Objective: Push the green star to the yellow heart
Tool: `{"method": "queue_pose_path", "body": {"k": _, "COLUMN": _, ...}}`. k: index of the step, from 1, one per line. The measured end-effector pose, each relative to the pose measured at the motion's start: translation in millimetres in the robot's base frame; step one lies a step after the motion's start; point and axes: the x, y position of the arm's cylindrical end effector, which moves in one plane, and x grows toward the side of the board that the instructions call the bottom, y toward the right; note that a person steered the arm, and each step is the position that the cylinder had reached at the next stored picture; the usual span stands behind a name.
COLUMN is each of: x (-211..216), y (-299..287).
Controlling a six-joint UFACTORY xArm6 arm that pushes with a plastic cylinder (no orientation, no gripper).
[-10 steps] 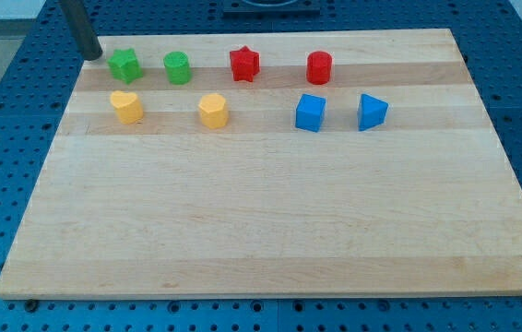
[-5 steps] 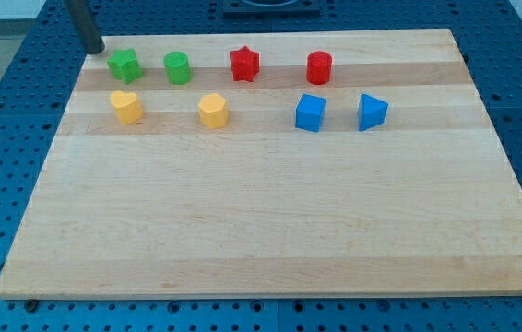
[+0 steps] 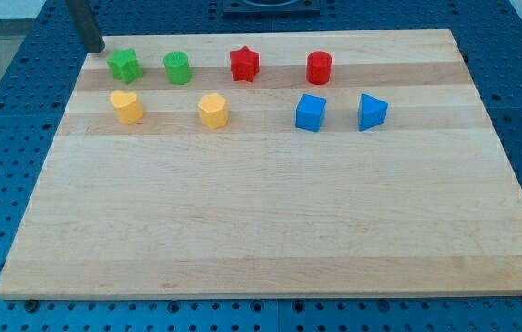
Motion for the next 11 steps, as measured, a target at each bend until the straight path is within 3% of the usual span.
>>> {"method": "queue_pose_path", "body": {"k": 1, "x": -25.9, "y": 6.1}}
{"method": "queue_pose_path", "body": {"k": 3, "x": -12.8, "y": 74.5}}
{"method": "queue_pose_path", "body": {"k": 6, "x": 43.4, "y": 58.9}}
{"method": "queue_pose_path", "body": {"k": 7, "x": 41.6, "y": 58.9}}
{"method": "queue_pose_path", "body": {"k": 8, "x": 6.7, "y": 51.3}}
{"method": "queue_pose_path", "body": {"k": 9, "x": 19.3, "y": 43.4}}
{"method": "queue_pose_path", "body": {"k": 10, "x": 74.9, "y": 51.3}}
{"method": "queue_pose_path", "body": {"k": 11, "x": 90.3, "y": 84.2}}
